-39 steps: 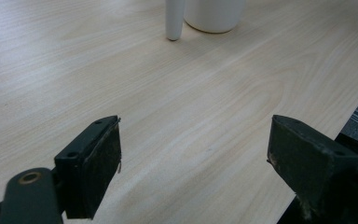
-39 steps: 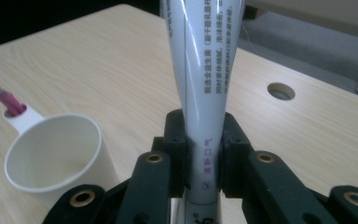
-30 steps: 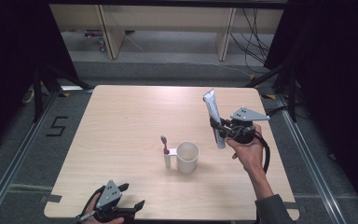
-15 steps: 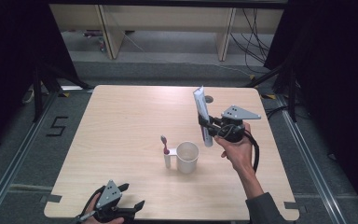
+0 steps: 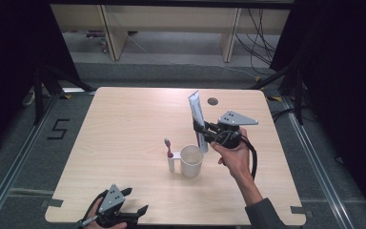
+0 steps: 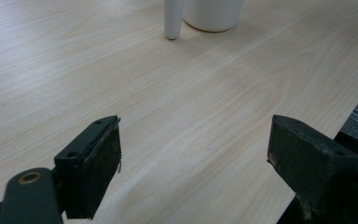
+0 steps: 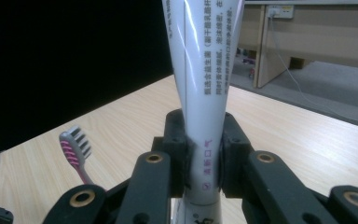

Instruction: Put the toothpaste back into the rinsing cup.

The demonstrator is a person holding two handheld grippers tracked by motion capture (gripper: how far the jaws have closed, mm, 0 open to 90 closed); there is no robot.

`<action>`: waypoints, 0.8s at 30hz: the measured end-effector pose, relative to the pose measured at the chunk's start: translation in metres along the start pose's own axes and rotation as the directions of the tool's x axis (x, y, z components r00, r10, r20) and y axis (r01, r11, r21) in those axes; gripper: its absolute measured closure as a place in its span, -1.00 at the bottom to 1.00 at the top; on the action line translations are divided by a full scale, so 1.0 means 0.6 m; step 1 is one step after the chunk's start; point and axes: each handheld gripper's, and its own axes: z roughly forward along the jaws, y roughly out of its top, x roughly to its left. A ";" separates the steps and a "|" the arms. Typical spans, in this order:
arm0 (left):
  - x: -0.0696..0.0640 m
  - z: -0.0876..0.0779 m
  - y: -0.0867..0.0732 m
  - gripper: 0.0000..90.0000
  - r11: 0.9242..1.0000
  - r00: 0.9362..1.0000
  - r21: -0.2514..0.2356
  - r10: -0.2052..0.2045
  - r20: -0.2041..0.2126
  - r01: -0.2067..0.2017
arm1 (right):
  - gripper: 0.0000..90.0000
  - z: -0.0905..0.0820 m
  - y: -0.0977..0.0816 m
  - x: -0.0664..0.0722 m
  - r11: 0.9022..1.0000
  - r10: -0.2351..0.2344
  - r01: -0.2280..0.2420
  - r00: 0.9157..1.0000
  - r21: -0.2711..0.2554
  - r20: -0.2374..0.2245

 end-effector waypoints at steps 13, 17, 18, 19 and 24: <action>0.000 0.000 -0.001 -0.63 1.000 1.000 0.008 0.015 0.001 -0.015 | 0.71 0.018 -0.018 0.009 1.000 0.014 -0.014 1.000 0.006 -0.023; 0.000 0.000 -0.001 -0.63 1.000 1.000 0.006 0.012 0.001 -0.012 | 0.71 0.023 -0.024 0.010 1.000 -0.005 0.005 0.999 -0.005 -0.038; 0.000 0.000 -0.001 -0.63 1.000 1.000 0.001 0.012 0.002 -0.012 | 0.71 0.023 -0.026 0.012 1.000 0.013 -0.013 0.999 0.007 -0.035; 0.001 0.001 -0.001 -0.63 1.000 1.000 0.000 0.012 -0.001 -0.012 | 0.71 0.024 -0.028 0.012 1.000 0.011 -0.011 0.999 0.010 -0.036; 0.000 0.001 -0.001 -0.63 1.000 1.000 -0.002 0.011 0.003 -0.011 | 0.71 0.029 -0.041 0.014 1.000 0.011 -0.010 0.999 0.017 -0.043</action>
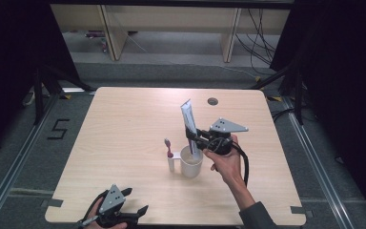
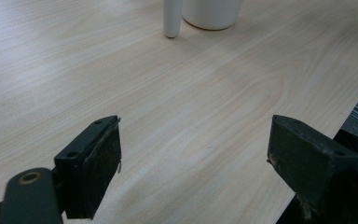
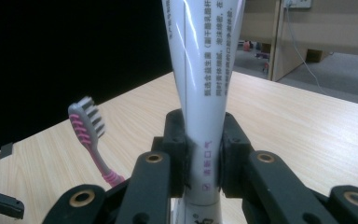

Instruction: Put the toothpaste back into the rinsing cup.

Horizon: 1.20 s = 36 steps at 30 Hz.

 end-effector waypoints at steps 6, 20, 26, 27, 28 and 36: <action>0.000 0.000 0.000 -0.63 1.000 1.000 0.008 0.001 -0.004 -0.001 | 0.71 0.005 -0.013 0.001 1.000 -0.006 0.006 1.000 0.004 -0.008; -0.001 0.000 0.000 -0.63 1.000 1.000 0.011 0.002 0.002 -0.002 | 0.71 0.012 -0.039 0.002 1.000 -0.008 0.008 1.000 0.020 -0.018; -0.001 0.000 0.000 -0.63 1.000 1.000 0.012 0.001 0.000 -0.001 | 0.70 0.014 -0.051 0.002 0.999 -0.027 0.028 1.000 0.043 -0.012; -0.001 0.001 0.000 -0.63 1.000 1.000 0.009 -0.001 0.001 0.001 | 0.70 0.014 -0.053 0.005 0.999 -0.009 0.009 1.000 0.047 -0.003; -0.001 0.001 0.000 -0.63 1.000 1.000 0.012 0.000 0.000 0.000 | 0.70 0.015 -0.055 0.003 0.998 -0.018 0.019 1.000 0.052 -0.010; -0.002 0.001 0.000 -0.63 1.000 1.000 0.003 -0.006 0.004 0.006 | 0.70 0.019 -0.066 0.010 0.996 -0.007 0.008 1.000 0.084 -0.008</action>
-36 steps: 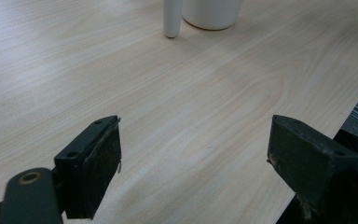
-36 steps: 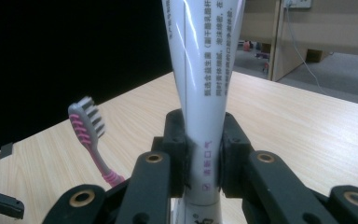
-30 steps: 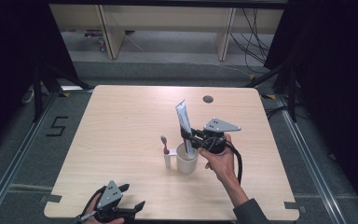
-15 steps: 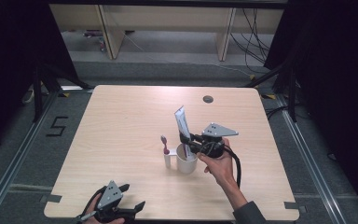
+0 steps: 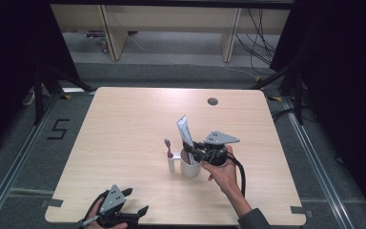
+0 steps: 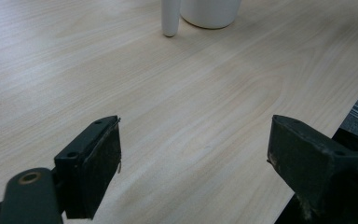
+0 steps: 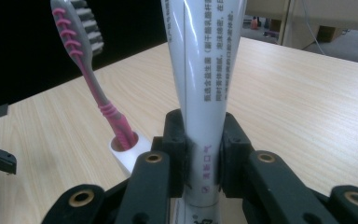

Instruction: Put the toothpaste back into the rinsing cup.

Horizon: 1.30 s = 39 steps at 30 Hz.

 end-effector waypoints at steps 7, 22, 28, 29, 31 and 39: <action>0.000 0.001 0.001 -0.63 1.000 1.000 0.001 -0.003 -0.001 0.003 | 0.70 -0.001 -0.002 0.001 0.999 -0.035 0.035 0.999 0.031 0.003; 0.001 0.000 0.001 -0.63 1.000 1.000 0.009 0.008 0.002 -0.008 | 0.69 -0.005 -0.009 0.005 0.995 -0.060 0.059 0.998 0.080 0.011; 0.001 0.000 0.001 -0.63 1.000 1.000 0.010 0.007 0.002 -0.007 | 0.69 -0.005 -0.016 0.007 0.992 -0.068 0.066 0.998 0.107 0.015; 0.000 0.001 0.000 -0.63 1.000 1.000 0.011 0.005 0.001 -0.005 | 0.69 -0.005 -0.016 0.008 0.991 -0.068 0.066 0.997 0.114 0.020; 0.000 0.000 0.000 -0.63 1.000 1.000 0.009 0.010 0.001 -0.010 | 0.69 -0.004 -0.018 0.007 0.991 -0.070 0.068 0.997 0.119 0.015; 0.000 0.001 0.000 -0.63 1.000 1.000 0.011 0.007 0.002 -0.007 | 0.67 -0.005 -0.018 0.006 0.991 -0.074 0.072 0.997 0.113 0.017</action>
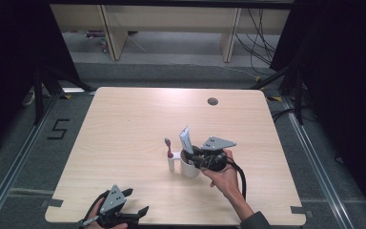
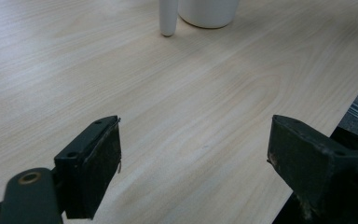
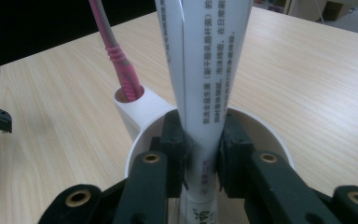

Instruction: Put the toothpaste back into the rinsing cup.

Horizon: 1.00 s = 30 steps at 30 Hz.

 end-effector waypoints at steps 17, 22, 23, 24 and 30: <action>-0.001 0.000 -0.001 -0.63 1.000 1.000 0.004 0.004 0.004 -0.004 | 0.60 -0.004 -0.003 -0.001 1.000 0.016 -0.016 1.000 -0.006 0.002; -0.001 0.000 0.000 -0.63 1.000 1.000 0.000 0.002 0.003 -0.002 | 0.59 -0.010 -0.003 0.000 0.999 0.044 -0.044 0.999 0.014 0.007; -0.001 -0.001 -0.001 -0.63 1.000 1.000 0.004 0.007 0.004 -0.007 | 0.58 -0.011 -0.003 -0.002 0.999 0.031 -0.031 0.999 0.010 0.011; 0.000 -0.001 0.000 -0.63 1.000 1.000 0.004 0.010 0.004 -0.010 | 0.56 -0.010 -0.003 -0.002 1.000 0.031 -0.031 1.000 0.004 0.003; 0.000 0.000 0.000 -0.63 1.000 1.000 -0.001 0.012 0.004 -0.012 | 0.52 -0.015 -0.002 -0.006 0.999 0.041 -0.040 0.999 -0.018 0.006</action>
